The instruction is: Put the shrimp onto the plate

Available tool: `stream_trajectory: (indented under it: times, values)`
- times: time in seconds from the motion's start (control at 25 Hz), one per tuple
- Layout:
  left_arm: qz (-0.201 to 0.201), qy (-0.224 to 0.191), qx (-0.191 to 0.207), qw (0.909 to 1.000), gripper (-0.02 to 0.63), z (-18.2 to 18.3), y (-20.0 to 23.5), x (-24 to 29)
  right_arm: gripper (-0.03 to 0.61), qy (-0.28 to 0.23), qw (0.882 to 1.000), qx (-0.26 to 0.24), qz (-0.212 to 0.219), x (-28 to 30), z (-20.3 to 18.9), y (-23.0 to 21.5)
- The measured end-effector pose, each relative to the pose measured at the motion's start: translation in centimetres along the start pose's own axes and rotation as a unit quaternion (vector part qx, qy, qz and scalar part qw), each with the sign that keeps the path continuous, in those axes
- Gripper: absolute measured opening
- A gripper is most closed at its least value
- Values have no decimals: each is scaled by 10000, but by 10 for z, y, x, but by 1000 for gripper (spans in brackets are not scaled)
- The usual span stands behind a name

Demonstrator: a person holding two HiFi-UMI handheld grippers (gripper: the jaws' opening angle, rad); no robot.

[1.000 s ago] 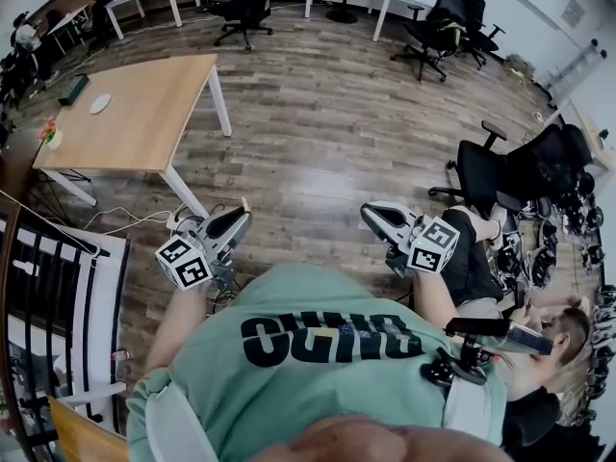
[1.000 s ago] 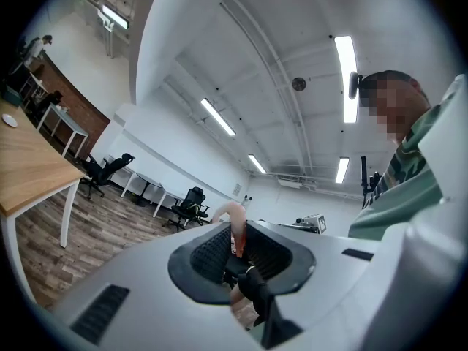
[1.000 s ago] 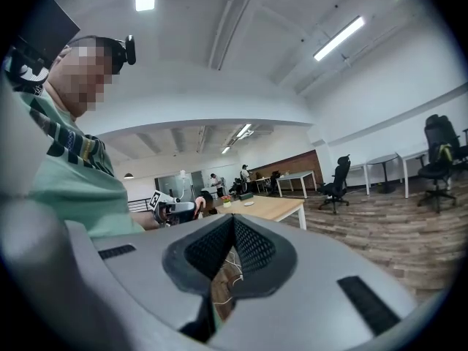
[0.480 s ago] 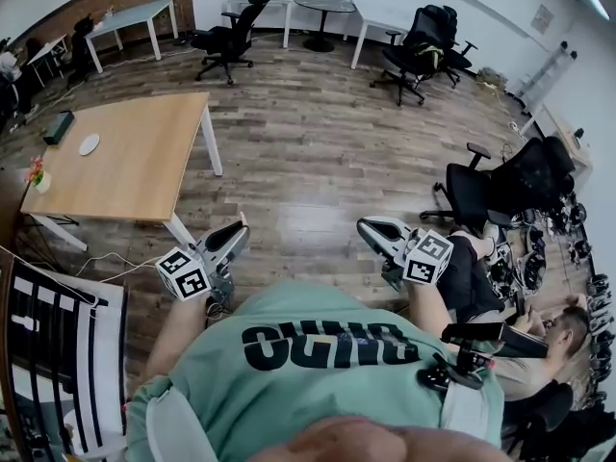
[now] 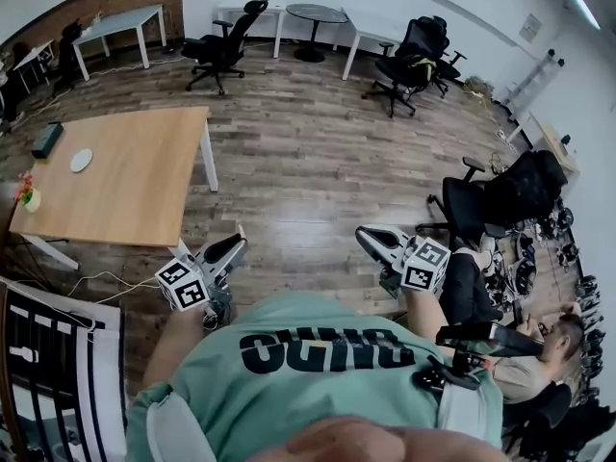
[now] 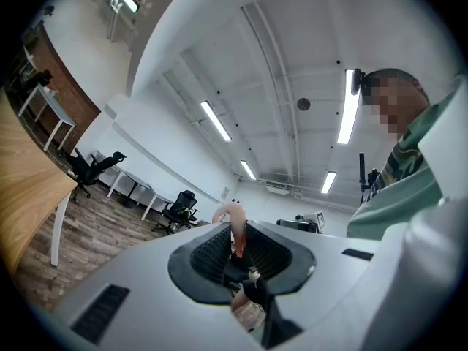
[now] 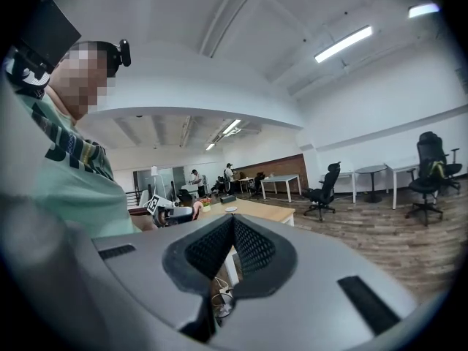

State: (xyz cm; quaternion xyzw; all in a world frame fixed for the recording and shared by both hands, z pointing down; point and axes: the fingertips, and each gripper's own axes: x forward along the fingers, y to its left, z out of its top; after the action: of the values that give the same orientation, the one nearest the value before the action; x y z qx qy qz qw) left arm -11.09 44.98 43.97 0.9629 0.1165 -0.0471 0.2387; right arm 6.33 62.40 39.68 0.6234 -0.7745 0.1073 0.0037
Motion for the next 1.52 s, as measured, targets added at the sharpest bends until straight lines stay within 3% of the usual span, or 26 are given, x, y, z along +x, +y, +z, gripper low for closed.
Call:
stream_trajectory:
  times: [0.4,0.8,1.12,1.32,1.52]
  values:
    - [569,-79,-58,9983,64,-1,55,10,6,41,9988,77,479,50,-2,-62]
    - [1068,-304,177,9937,64,9,51,171,6,-58,9939,118,1098,12,39,-222]
    - [1139,-111,35,9934,64,-12,59,282,6,-114,9916,430,1213,-26,31,-324]
    - [1108,30,66,9938,64,-7,76,321,6,-168,9911,649,1150,-28,26,-367]
    - [1043,38,-45,9945,64,-8,98,330,6,-103,9921,698,1040,-19,20,-380]
